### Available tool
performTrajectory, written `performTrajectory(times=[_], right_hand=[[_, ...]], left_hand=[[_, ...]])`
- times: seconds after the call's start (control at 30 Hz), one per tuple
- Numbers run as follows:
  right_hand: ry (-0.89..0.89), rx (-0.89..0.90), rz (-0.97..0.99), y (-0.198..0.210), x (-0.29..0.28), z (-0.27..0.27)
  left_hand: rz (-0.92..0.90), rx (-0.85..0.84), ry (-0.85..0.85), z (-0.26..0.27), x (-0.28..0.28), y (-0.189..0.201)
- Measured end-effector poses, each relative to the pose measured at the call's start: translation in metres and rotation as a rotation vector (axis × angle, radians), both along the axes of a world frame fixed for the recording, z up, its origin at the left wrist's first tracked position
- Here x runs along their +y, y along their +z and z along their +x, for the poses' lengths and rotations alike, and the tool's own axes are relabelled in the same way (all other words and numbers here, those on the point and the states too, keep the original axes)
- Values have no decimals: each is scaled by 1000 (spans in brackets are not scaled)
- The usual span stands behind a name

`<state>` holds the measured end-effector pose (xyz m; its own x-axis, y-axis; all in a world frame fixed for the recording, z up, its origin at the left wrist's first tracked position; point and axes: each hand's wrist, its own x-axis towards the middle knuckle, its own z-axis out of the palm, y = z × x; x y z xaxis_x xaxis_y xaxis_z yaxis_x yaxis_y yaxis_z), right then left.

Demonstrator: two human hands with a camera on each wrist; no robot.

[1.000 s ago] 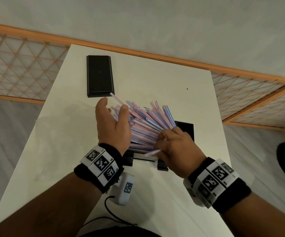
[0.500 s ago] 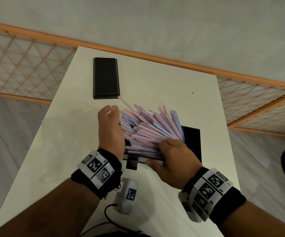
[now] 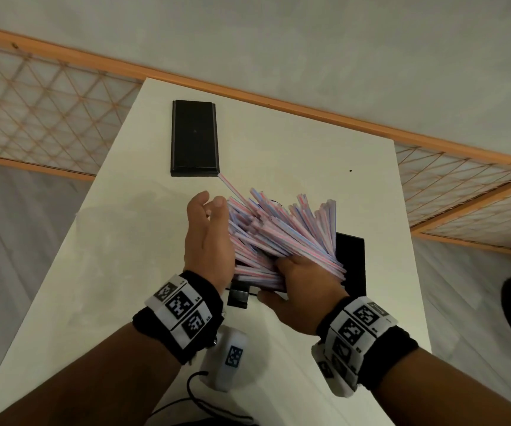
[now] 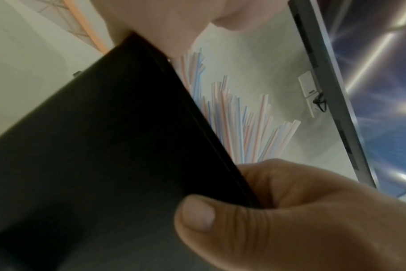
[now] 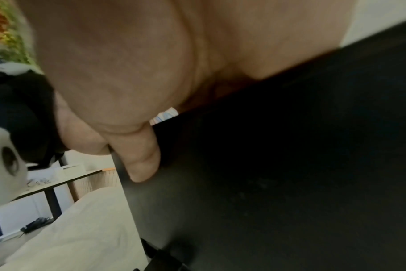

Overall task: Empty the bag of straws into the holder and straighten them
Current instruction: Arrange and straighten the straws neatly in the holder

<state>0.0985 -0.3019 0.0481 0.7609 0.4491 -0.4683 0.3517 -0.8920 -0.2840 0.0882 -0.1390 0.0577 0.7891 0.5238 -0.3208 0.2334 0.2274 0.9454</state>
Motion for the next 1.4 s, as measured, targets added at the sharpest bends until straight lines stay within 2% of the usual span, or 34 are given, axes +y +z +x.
performTrajectory(times=[0.1, 0.27, 0.37, 0.5, 0.63, 0.7, 0.83, 1.0, 1.13, 1.23, 1.4], right_hand=[[68, 8, -32, -2, 1, 1], [76, 27, -31, -3, 3, 6], [109, -22, 6, 1, 4, 12], [130, -80, -26, 6, 1, 13], [91, -106, -86, 3, -2, 6], [71, -68, -37, 1, 0, 5], [9, 46, 91, -5, 15, 10], [11, 110, 141, -5, 32, 17], [12, 184, 166, -5, 41, 19], [53, 186, 127, -5, 46, 19], [65, 67, 149, 8, 52, 18]], left_hand=[[0, 16, -29, 0, 0, 1], [51, 8, 2, 0, 3, 4], [91, 4, -3, -4, 2, 5], [179, 48, -102, -7, 1, 1], [114, 64, -69, -7, 4, -4], [59, 69, -76, -4, 5, -6], [31, 48, -198, -5, 0, -2], [65, -7, -5, -3, 8, 3], [22, -43, -5, -1, 10, 4], [124, -50, -29, -1, 8, 0], [324, -69, 18, -1, 14, 0]])
